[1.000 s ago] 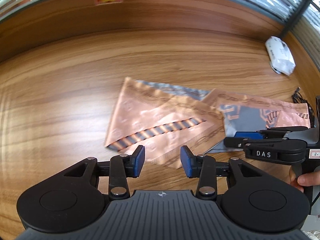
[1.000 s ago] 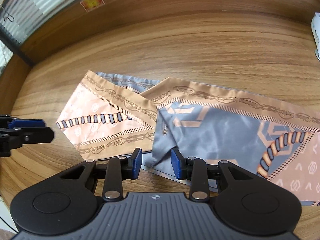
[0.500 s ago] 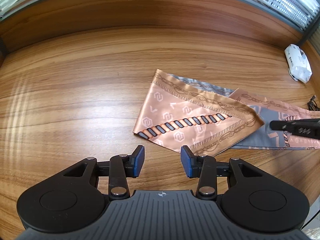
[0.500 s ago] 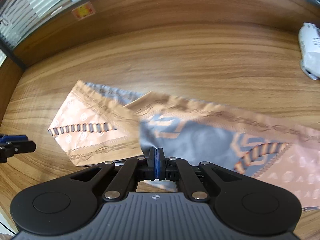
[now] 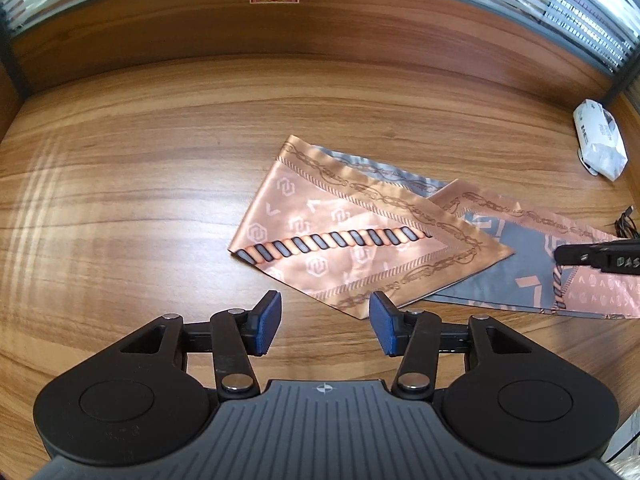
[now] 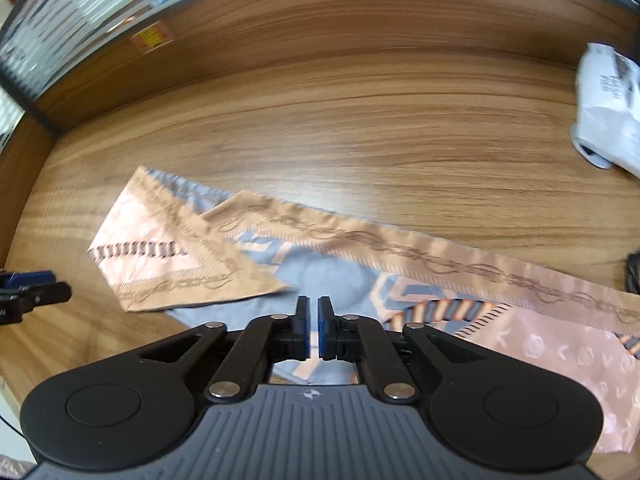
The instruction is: Fold clothes
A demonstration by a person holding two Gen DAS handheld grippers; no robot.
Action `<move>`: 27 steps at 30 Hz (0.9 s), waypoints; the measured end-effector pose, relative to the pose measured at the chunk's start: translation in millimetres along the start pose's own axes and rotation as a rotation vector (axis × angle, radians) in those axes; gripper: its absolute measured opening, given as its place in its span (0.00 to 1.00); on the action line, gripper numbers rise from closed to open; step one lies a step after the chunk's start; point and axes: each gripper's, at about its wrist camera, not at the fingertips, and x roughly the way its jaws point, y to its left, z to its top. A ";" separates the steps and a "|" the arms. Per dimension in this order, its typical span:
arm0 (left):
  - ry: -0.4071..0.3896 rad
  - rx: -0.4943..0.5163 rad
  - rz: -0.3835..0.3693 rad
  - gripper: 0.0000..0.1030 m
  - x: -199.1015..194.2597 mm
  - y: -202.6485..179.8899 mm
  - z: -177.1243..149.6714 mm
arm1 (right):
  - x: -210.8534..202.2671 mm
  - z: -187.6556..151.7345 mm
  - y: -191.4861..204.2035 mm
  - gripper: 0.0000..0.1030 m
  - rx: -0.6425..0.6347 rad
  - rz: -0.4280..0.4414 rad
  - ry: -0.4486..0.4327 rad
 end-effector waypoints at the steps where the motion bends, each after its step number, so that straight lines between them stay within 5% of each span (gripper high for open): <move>1: -0.001 0.006 0.000 0.51 -0.5 -0.7 -0.5 | 2.0 -1.1 3.2 0.19 -0.012 0.001 0.000; 7: 0.004 0.043 0.005 0.54 -2.5 3.7 -3.5 | 19.5 -4.9 19.4 0.28 -0.029 -0.015 -0.008; 21: -0.005 0.035 0.037 0.54 -14.5 46.4 -2.6 | 47.8 -5.5 43.4 0.28 -0.052 -0.097 -0.020; 24: -0.001 0.037 0.037 0.54 -14.6 51.1 -2.9 | 49.7 -5.4 47.4 0.26 -0.058 -0.109 -0.028; 27: 0.001 0.040 0.039 0.54 -15.1 54.9 -3.0 | 52.1 -5.6 50.8 0.14 -0.066 -0.124 -0.035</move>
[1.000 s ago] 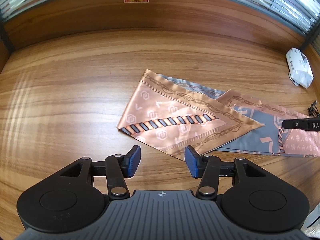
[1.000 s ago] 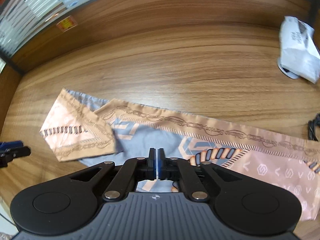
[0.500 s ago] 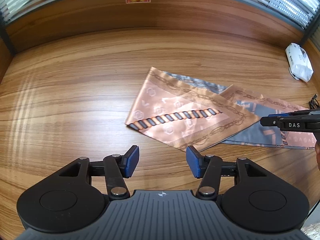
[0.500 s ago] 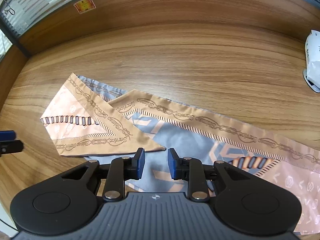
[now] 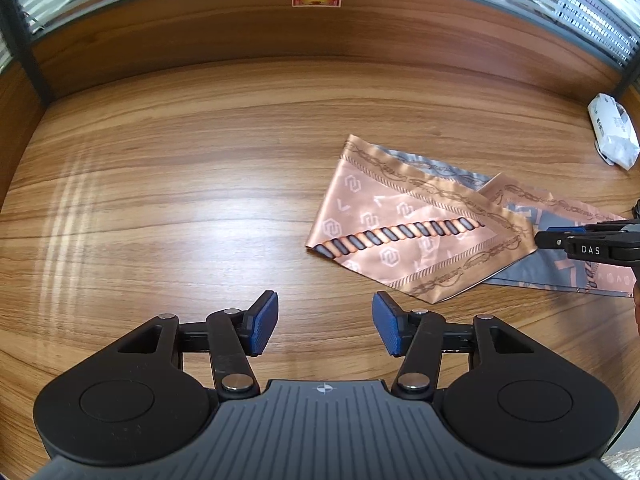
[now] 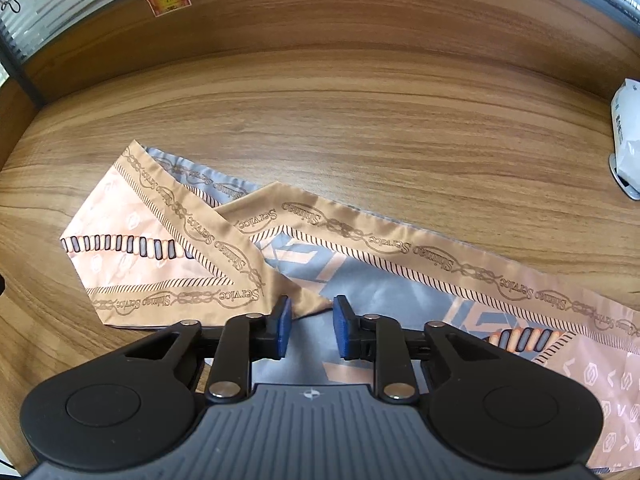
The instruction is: Fold clothes
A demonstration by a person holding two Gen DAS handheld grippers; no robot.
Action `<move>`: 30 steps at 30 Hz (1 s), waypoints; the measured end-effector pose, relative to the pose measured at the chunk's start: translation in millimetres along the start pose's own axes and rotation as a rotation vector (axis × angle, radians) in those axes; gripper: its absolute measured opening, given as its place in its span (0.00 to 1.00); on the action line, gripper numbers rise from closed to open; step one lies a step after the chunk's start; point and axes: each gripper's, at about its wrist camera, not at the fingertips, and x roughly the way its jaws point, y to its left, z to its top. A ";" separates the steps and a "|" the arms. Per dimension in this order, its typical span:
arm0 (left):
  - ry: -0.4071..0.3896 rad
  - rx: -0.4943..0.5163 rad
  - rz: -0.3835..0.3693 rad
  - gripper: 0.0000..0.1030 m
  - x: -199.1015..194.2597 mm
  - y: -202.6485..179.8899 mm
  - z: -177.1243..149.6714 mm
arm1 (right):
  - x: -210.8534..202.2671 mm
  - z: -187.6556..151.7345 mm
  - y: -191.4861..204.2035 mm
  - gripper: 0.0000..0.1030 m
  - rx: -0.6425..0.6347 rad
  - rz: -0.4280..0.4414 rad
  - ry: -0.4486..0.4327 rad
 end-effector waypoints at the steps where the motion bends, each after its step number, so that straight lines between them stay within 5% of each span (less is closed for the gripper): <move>1: 0.001 0.001 0.000 0.54 -0.4 0.9 0.0 | 0.8 -0.2 0.8 0.04 -0.001 -0.007 -0.002; 13: -0.009 -0.006 0.005 0.54 -4.8 0.9 -1.8 | -11.1 -1.3 -5.6 0.00 0.005 0.002 -0.036; 15: -0.010 -0.002 0.022 0.54 -3.6 -1.9 -2.3 | -10.4 -0.5 -5.0 0.04 -0.011 0.001 -0.030; 17: -0.009 0.005 0.021 0.54 -2.4 -5.1 -2.7 | -6.9 0.6 -4.3 0.24 -0.027 0.010 -0.012; 19: -0.010 0.017 0.022 0.54 -2.3 -7.7 -3.7 | -4.7 0.8 -1.9 0.29 -0.044 -0.005 -0.016; 25: -0.007 0.034 0.027 0.54 -0.2 -6.1 -5.4 | 2.2 0.7 8.0 0.27 -0.078 -0.048 -0.014; 30: -0.005 0.014 0.029 0.54 1.5 1.2 -5.5 | 2.7 -1.1 11.1 0.10 -0.084 -0.079 -0.026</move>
